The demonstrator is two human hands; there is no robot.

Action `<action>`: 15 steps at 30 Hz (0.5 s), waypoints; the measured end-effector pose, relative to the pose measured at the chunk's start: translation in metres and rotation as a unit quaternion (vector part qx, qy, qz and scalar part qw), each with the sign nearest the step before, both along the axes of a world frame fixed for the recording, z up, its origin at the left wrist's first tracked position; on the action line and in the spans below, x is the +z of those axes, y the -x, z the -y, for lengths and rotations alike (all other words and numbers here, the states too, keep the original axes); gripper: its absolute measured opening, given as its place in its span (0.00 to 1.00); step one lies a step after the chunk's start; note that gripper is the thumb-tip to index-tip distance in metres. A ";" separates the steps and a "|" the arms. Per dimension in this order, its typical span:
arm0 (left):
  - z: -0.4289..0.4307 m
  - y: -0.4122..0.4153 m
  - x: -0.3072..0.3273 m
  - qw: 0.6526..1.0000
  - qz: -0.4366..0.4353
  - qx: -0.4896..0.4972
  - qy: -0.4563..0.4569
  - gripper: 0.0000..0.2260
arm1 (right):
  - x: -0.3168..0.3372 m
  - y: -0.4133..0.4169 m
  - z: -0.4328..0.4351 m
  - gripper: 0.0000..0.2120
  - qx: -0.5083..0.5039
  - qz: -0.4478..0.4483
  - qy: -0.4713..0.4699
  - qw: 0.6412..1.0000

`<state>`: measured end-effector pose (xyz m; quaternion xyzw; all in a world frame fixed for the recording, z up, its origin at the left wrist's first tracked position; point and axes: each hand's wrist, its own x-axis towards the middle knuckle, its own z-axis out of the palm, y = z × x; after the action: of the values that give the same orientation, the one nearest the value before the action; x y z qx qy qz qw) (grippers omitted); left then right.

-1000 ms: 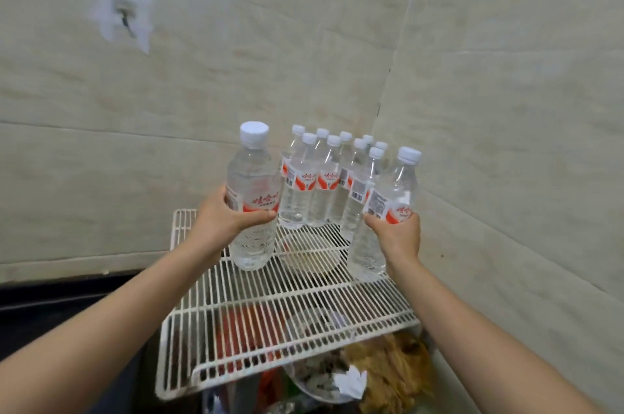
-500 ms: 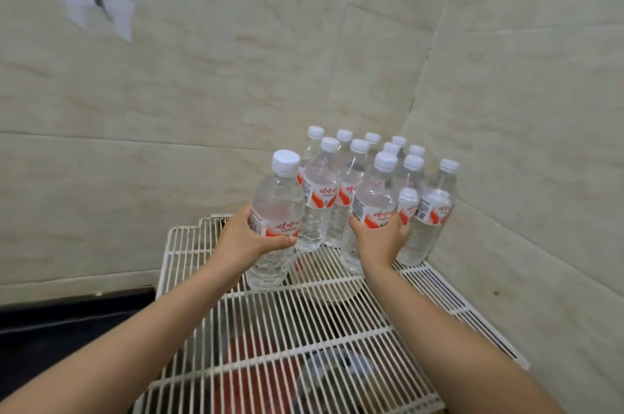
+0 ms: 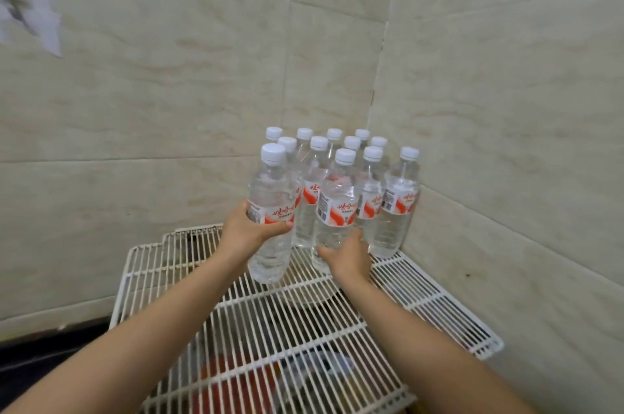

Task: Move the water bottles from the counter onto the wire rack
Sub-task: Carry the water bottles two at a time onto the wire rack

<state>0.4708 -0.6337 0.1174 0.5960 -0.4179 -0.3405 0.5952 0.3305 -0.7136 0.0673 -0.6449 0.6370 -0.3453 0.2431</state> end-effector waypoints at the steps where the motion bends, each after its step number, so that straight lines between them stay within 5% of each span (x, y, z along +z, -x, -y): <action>1: 0.003 0.003 -0.001 1.000 -0.001 -0.001 0.000 0.22 | 0.000 0.000 0.000 0.34 -0.001 0.006 0.007 1.000; 15: 0.050 0.035 -0.011 0.999 0.035 0.026 -0.016 0.28 | -0.021 0.033 0.006 0.23 0.100 0.081 0.079 0.989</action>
<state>0.4355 -0.6835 0.1064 0.6277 -0.4172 -0.3100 0.5795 0.2978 -0.7191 0.0461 -0.6926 0.5180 -0.4196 0.2755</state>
